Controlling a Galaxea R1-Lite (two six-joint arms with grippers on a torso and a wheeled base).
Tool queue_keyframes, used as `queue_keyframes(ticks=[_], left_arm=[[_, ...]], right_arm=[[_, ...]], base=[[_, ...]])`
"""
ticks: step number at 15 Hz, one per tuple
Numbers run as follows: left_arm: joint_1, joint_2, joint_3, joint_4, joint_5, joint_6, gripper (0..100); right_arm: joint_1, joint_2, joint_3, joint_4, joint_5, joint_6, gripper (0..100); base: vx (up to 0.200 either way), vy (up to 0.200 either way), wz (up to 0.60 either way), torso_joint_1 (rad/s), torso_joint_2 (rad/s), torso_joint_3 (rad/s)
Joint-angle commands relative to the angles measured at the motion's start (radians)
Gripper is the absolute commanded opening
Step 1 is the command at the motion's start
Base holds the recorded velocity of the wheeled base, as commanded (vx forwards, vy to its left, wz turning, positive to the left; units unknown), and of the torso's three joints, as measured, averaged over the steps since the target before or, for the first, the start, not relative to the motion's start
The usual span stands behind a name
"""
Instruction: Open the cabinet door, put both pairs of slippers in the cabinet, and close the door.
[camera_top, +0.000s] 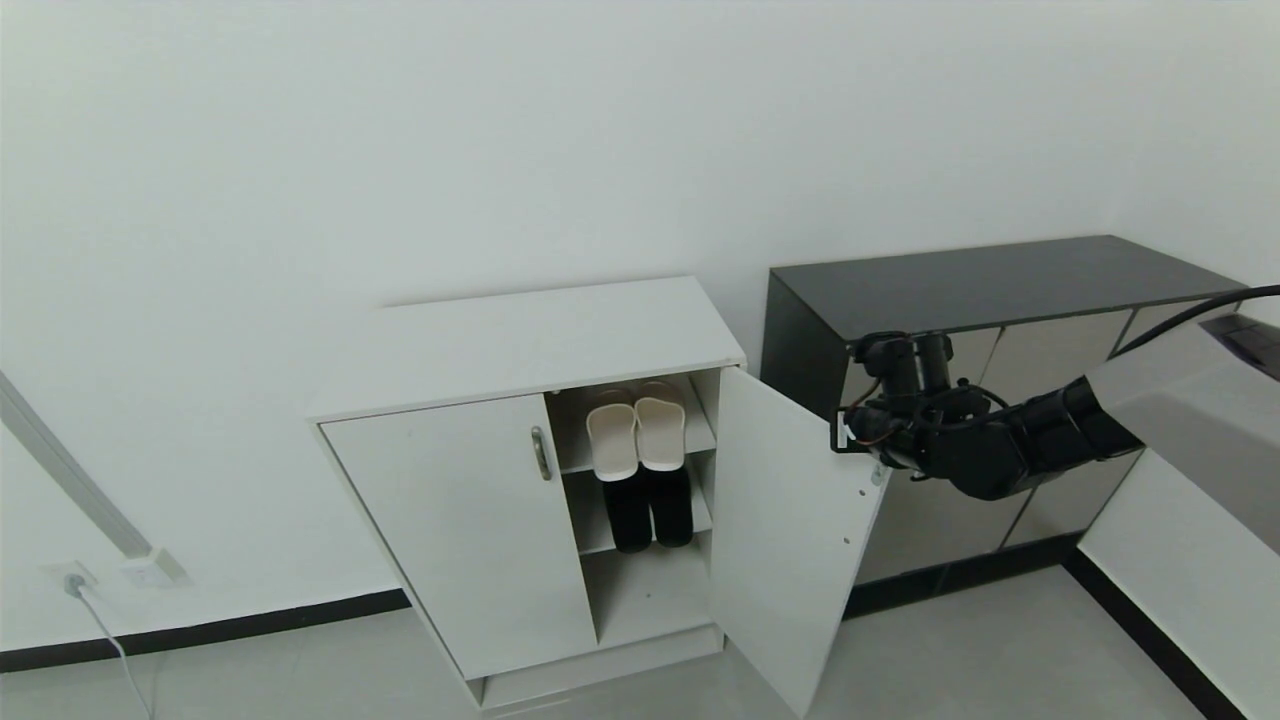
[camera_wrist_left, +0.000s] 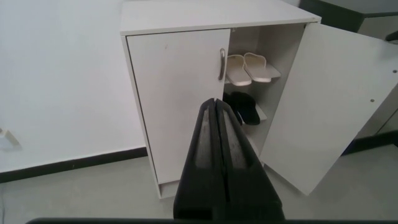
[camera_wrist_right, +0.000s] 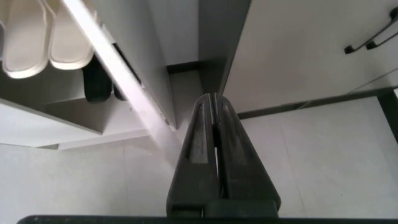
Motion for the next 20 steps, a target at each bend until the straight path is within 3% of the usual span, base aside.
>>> queue_keyframes(ticks=[1,8,17,20], left_arm=[[0.0,0.001,0.0,0.0,0.0,-0.001,0],[0.0,0.001,0.0,0.0,0.0,-0.001,0],[0.001,0.001,0.0,0.0,0.0,-0.002,0],[0.001,0.001,0.0,0.0,0.002,-0.002,0]], right_arm=[[0.009,-0.001,0.009,-0.001,-0.001,0.0,0],[0.069,-0.026,0.059,-0.003,-0.001,0.0,0],[0.296,-0.084,0.154,-0.01,0.006,0.053,0],[0.37,-0.149,0.223,-0.036,0.11,0.081,0]], base=[[0.0,0.0,0.0,0.0,0.0,0.0],[0.0,0.0,0.0,0.0,0.0,0.0],[0.0,0.0,0.0,0.0,0.0,0.0],[0.0,0.0,0.0,0.0,0.0,0.0]])
